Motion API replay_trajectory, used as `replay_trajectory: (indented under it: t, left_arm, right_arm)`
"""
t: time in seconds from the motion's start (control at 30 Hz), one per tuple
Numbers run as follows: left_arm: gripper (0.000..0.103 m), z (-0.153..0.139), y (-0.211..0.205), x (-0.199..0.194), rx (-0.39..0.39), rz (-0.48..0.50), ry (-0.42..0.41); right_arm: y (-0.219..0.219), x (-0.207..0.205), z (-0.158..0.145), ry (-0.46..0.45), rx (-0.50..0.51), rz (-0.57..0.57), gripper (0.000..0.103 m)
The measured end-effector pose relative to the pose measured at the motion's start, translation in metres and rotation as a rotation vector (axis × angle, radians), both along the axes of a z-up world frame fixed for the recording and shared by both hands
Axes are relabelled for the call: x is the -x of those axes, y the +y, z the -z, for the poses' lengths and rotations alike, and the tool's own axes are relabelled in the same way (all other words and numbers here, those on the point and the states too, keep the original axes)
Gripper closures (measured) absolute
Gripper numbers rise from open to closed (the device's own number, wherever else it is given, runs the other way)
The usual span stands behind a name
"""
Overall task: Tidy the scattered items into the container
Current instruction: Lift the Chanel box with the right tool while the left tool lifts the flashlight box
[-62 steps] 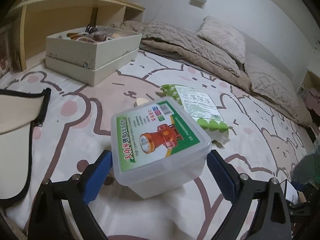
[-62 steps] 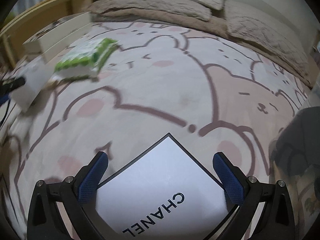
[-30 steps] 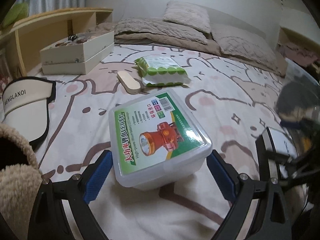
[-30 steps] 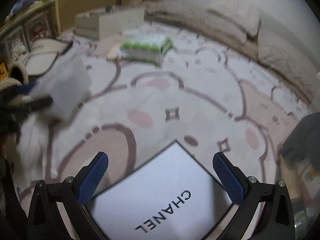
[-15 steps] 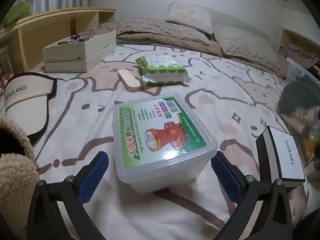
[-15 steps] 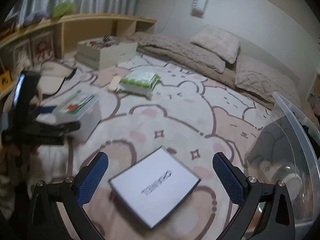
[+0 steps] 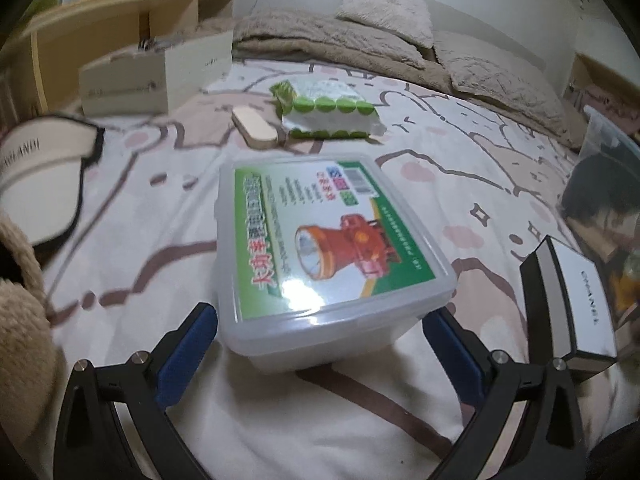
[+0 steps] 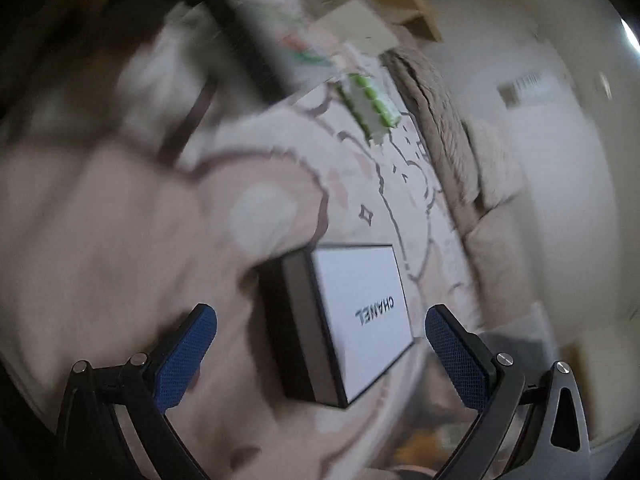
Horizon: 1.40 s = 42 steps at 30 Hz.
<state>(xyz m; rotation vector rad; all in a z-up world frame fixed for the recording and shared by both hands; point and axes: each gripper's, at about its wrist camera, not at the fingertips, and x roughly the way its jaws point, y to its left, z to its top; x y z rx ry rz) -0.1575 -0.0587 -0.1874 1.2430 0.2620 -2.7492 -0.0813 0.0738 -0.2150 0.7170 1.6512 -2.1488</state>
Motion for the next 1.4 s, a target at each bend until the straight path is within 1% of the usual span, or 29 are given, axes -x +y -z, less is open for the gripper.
replay_trajectory:
  t: [0.07,0.13,0.23,0.3,0.43,0.53,0.6,0.67,0.83,1.0,1.1,1.23,1.4]
  left_arm:
    - [0.0,0.002,-0.001,-0.001,-0.016,-0.005,-0.013]
    - [0.0,0.006,-0.001,-0.004,-0.01,-0.012,-0.044]
    - [0.0,0.008,-0.004,-0.006,-0.044,-0.01,-0.054]
    - [0.0,0.006,-0.005,-0.007,-0.059,-0.016,-0.045]
    - [0.0,0.005,-0.001,-0.009,-0.096,-0.002,-0.031]
    - [0.0,0.009,0.005,-0.009,-0.08,0.009,-0.034]
    - [0.0,0.011,0.008,-0.008,-0.06,0.008,-0.034]
    - [0.0,0.011,0.009,-0.007,-0.057,0.005,-0.029]
    - [0.0,0.017,0.011,-0.005,-0.043,-0.015,-0.027]
    - [0.0,0.023,0.014,-0.002,-0.026,-0.016,-0.056]
    - [0.0,0.024,0.016,-0.001,-0.007,-0.016,-0.067]
    - [0.0,0.025,0.017,-0.001,-0.011,-0.019,-0.064]
    - [0.0,0.025,0.018,-0.001,-0.004,-0.028,-0.052]
  right_arm:
    - [0.001,-0.009,0.013,0.073,-0.096,-0.016,0.0]
    - [0.002,-0.016,0.022,0.133,-0.154,-0.021,0.0]
    - [0.003,-0.022,0.032,0.226,-0.223,-0.006,0.0]
    - [0.003,-0.024,0.037,0.255,-0.252,0.006,0.0]
    - [0.006,-0.014,0.038,0.276,-0.273,0.064,0.0]
    - [0.01,-0.007,0.04,0.32,-0.307,0.108,0.0]
    - [0.013,-0.008,0.045,0.344,-0.337,0.107,0.0]
    - [0.01,-0.008,0.048,0.344,-0.356,0.104,0.0]
    - [0.005,0.002,0.057,0.296,-0.391,0.116,0.0]
    - [0.004,0.004,0.062,0.312,-0.396,0.119,0.0]
    - [0.004,0.005,0.064,0.346,-0.386,0.118,0.0]
    - [0.0,0.007,0.065,0.384,-0.384,0.115,0.0]
    - [0.0,0.026,0.062,0.378,-0.337,0.157,0.0]
